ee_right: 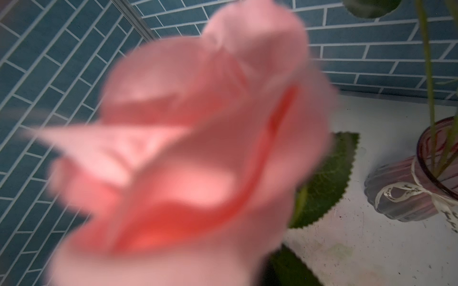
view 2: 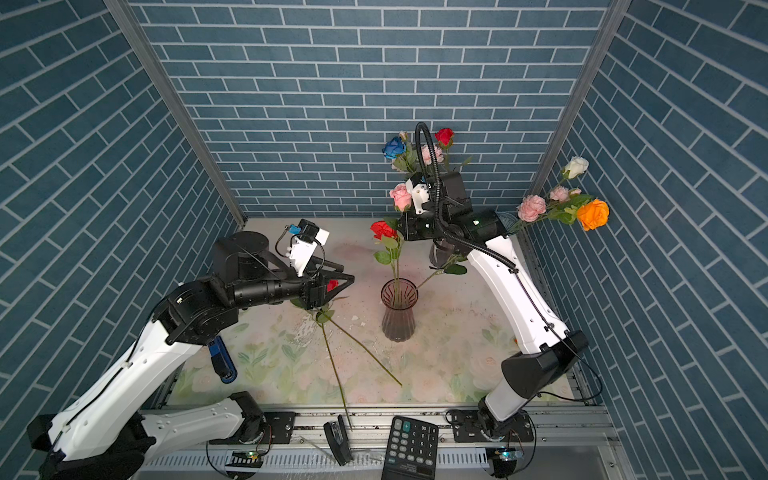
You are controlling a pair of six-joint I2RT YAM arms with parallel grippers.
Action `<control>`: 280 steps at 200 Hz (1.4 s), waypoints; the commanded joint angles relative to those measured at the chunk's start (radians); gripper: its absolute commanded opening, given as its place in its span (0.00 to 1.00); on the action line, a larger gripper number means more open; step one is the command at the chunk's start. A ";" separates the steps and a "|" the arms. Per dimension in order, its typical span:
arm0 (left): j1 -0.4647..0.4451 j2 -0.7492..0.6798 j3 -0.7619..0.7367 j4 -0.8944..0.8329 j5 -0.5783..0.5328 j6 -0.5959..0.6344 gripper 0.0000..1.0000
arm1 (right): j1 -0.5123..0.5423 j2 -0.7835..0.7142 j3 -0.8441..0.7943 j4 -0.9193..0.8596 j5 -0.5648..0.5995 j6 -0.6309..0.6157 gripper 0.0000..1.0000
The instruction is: Arrange the flowers into the vase
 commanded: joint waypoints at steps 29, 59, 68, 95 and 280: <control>0.000 0.011 -0.001 0.017 0.004 -0.003 0.51 | -0.003 -0.221 -0.119 0.037 0.125 0.006 0.14; -0.001 0.021 0.002 0.025 0.008 -0.008 0.51 | -0.003 -0.276 -0.176 0.062 0.124 0.023 0.27; 0.000 0.024 0.002 0.028 0.009 -0.011 0.51 | -0.001 -0.267 -0.172 0.063 0.091 0.028 0.40; 0.000 0.029 0.002 0.034 0.011 -0.017 0.51 | -0.001 -0.206 -0.156 0.094 -0.026 0.062 0.46; 0.000 -0.015 -0.028 0.007 -0.005 -0.002 0.51 | -0.057 0.026 -0.138 0.212 -0.177 0.120 0.52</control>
